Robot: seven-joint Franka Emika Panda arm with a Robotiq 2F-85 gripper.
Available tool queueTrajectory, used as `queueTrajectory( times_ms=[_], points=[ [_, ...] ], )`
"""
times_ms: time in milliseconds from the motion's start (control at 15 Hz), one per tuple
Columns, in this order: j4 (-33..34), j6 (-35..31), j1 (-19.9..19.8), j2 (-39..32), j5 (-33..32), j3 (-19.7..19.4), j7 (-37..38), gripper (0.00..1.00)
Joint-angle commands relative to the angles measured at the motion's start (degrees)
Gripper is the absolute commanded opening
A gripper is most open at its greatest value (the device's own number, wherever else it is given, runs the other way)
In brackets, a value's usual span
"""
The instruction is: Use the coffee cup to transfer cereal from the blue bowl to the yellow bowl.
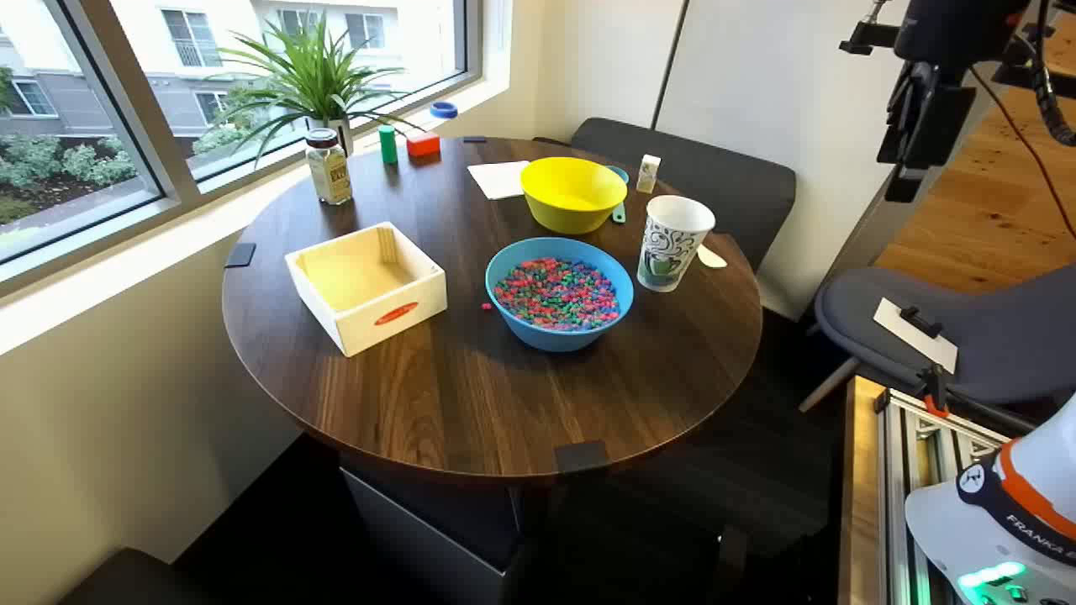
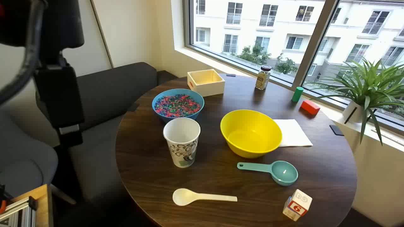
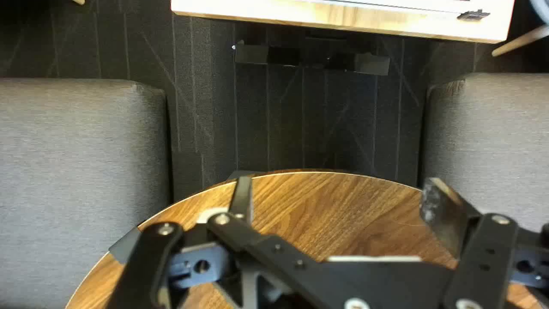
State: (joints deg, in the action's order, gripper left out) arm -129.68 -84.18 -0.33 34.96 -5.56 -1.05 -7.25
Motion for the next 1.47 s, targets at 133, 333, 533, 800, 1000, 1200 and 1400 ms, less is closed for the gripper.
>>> queueTrajectory(
  times_ms=[133, 333, 533, 800, 1000, 1200, 1400],
  points=[
    [0.2, 0.2, 0.5, -0.1, -0.2, -0.4, 0.2, 1.00],
    [0.2, 0.2, 0.5, -0.1, -0.2, -0.4, 0.2, 1.00],
    [0.2, 0.2, 0.5, -0.1, -0.2, -0.4, 0.2, 1.00],
    [1.0, -3.0, -1.8, -2.2, 1.7, -2.1, 5.0, 1.00],
    [1.0, -8.1, -3.7, -4.9, 5.0, -4.5, 9.0, 1.00],
    [0.7, -15.2, -5.8, -7.6, 7.9, -5.6, 13.7, 1.00],
    [0.5, -21.7, -7.2, -10.6, 12.7, -6.3, 18.3, 1.00]
  ],
)
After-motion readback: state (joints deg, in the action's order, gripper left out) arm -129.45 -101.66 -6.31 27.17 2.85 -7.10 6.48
